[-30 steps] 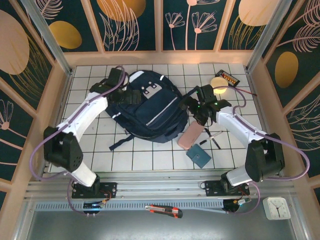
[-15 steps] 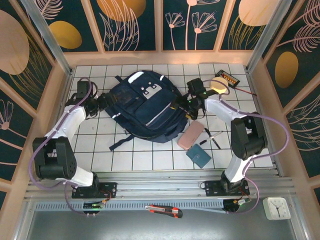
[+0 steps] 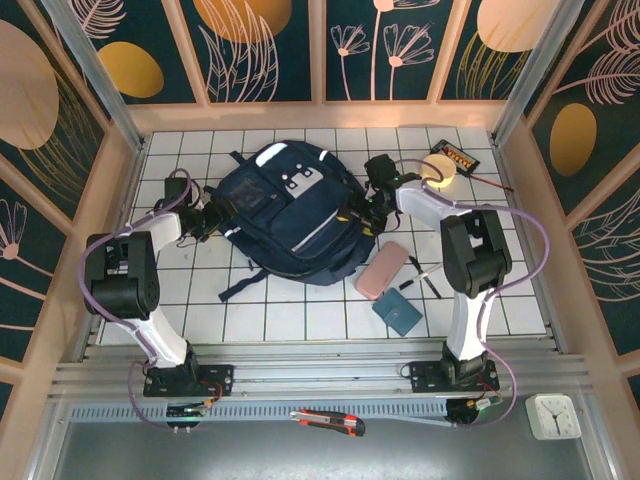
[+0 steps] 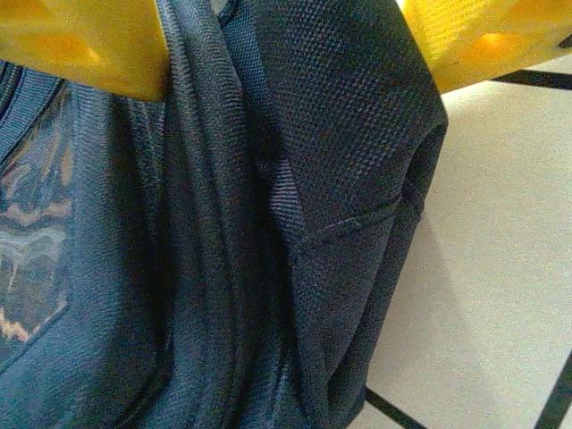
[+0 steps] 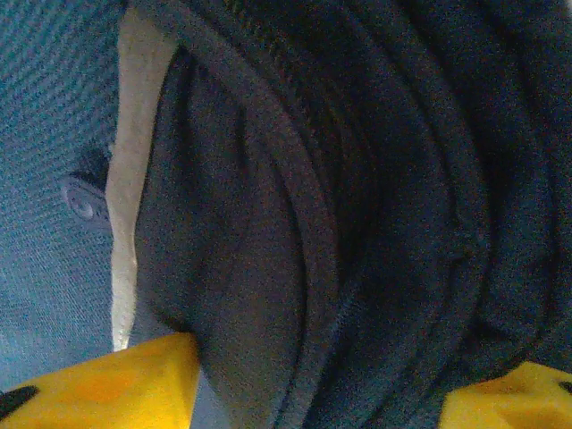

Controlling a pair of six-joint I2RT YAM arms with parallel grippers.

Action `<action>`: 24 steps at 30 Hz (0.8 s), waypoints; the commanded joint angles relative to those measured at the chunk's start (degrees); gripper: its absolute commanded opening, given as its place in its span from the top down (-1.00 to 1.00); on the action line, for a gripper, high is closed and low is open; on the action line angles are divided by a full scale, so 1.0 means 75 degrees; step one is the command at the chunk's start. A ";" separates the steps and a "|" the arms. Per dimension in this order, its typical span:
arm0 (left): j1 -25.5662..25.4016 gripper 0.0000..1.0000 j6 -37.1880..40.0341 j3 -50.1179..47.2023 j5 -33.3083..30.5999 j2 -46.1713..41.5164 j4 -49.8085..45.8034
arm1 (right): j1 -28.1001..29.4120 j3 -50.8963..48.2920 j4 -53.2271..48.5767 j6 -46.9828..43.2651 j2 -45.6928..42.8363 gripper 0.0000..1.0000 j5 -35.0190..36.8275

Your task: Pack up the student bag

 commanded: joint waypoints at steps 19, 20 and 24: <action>0.0042 -0.45 -0.0572 -0.1450 0.0478 -0.1555 0.0370 | -0.1351 0.4712 -0.0390 -0.1000 0.2492 -0.50 0.0697; 0.0042 -0.49 -0.0615 -0.1496 0.0489 -0.1690 0.0347 | -0.1338 0.4424 -0.0343 -0.1022 0.2189 -0.73 0.0969; 0.0013 -0.59 -0.1116 -0.1953 0.0867 -0.2121 0.0669 | -0.1252 0.2187 0.0678 -0.0920 0.0266 -0.99 0.2061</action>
